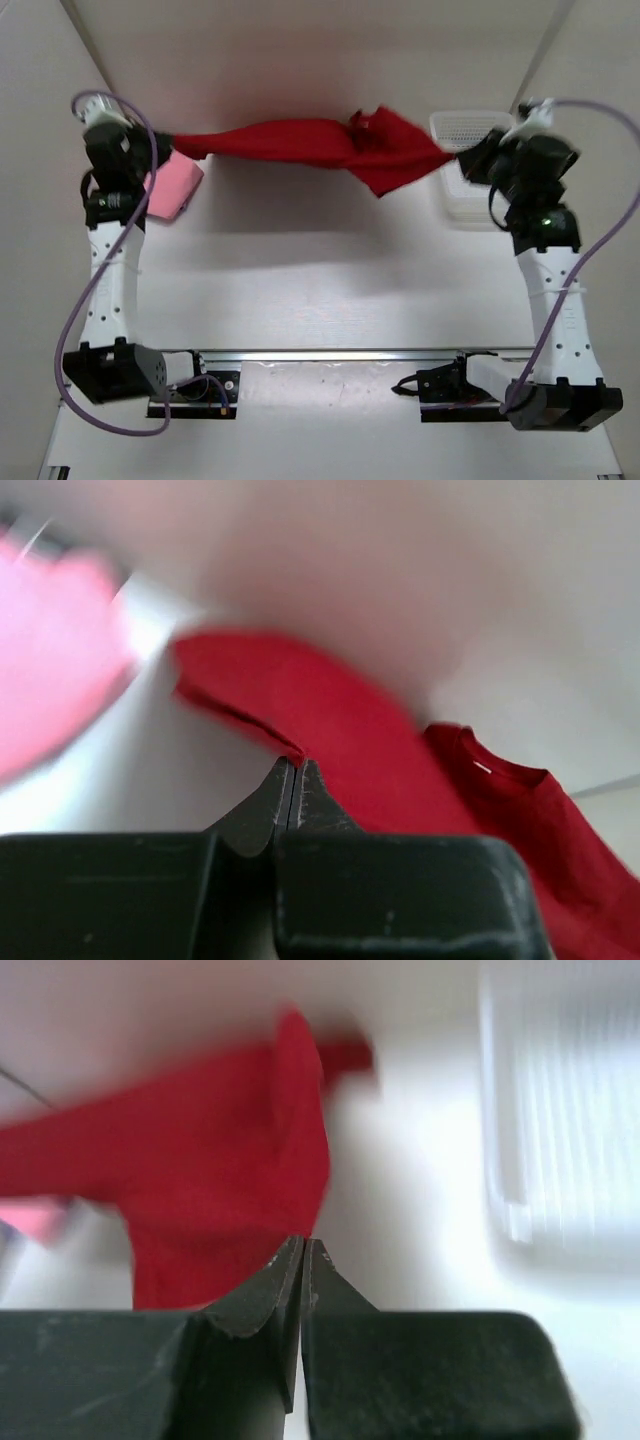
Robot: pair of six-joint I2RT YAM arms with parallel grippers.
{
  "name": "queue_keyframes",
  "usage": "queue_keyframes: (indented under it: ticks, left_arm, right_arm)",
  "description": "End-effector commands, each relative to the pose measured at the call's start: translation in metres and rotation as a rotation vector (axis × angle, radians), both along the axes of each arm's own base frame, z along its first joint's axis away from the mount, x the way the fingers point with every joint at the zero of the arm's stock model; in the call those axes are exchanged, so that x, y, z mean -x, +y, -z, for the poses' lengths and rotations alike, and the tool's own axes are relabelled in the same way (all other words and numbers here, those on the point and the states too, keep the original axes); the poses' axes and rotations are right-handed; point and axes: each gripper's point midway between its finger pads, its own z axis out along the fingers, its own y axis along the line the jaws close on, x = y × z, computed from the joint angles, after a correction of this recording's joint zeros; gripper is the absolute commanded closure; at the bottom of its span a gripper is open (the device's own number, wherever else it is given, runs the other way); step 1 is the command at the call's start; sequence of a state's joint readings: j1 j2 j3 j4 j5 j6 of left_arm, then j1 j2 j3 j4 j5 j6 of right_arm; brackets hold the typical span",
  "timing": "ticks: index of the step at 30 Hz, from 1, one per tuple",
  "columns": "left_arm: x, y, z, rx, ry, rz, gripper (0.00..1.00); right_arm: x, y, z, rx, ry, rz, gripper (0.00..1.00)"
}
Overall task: Fold and stack the t-shirts
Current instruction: Flatten out the tshirt
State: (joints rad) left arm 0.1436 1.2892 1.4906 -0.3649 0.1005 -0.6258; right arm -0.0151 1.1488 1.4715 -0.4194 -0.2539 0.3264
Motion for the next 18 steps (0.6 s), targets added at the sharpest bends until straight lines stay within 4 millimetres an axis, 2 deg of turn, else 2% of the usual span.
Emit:
queue_keyframes:
  ticks: [1,2,3,4,5,6,7,8,9,10,11,13,15,17,18]
  left_arm:
    - [0.042,0.007,0.038,-0.087,0.065,-0.087,1.00]
    - [0.054,0.004,0.066,-0.096,0.110,-0.086,1.00]
    - [0.062,0.003,0.102,-0.092,0.180,-0.084,1.00]
    - [0.076,0.001,0.138,-0.086,0.250,-0.082,1.00]
    - [0.086,-0.002,0.145,-0.083,0.242,-0.068,1.00]
    - [0.098,0.000,0.183,-0.066,0.324,-0.074,1.00]
    - [0.111,-0.001,0.213,-0.044,0.373,-0.070,1.00]
    - [0.118,-0.002,0.220,-0.023,0.372,-0.061,1.00]
    - [0.128,-0.007,0.246,-0.003,0.426,-0.035,1.00]
    - [0.139,-0.012,0.268,0.019,0.459,-0.034,1.00]
    - [0.147,-0.018,0.280,0.039,0.484,-0.026,1.00]
    - [0.155,-0.027,0.294,0.080,0.501,-0.003,1.00]
    - [0.162,-0.033,0.302,0.109,0.518,0.017,1.00]
    - [0.169,-0.032,0.305,0.083,0.536,0.017,1.00]
    - [0.172,-0.030,0.305,0.076,0.543,0.009,1.00]
  right_arm:
    - [0.022,-0.012,0.121,0.050,0.269,0.055,1.00]
    - [0.040,-0.017,0.156,0.065,0.338,0.091,1.00]
    - [0.056,-0.008,0.186,0.065,0.398,0.067,1.00]
    - [0.069,-0.001,0.205,0.059,0.445,0.053,1.00]
    - [0.089,0.000,0.233,0.065,0.510,0.049,1.00]
    - [0.106,0.002,0.258,0.053,0.567,0.047,1.00]
    - [0.119,0.009,0.266,0.031,0.585,0.017,1.00]
    - [0.135,0.011,0.288,0.030,0.648,0.008,1.00]
    - [0.148,0.013,0.302,0.008,0.678,0.004,1.00]
    - [0.157,0.021,0.307,-0.026,0.685,-0.027,1.00]
    - [0.163,0.023,0.306,-0.032,0.698,-0.028,1.00]
    - [0.172,0.032,0.295,-0.039,0.687,-0.065,1.00]
    - [0.185,0.035,0.302,-0.036,0.737,-0.072,1.00]
    - [0.200,0.050,0.302,-0.073,0.759,-0.136,1.00]
    - [0.205,0.051,0.306,-0.073,0.776,-0.140,1.00]
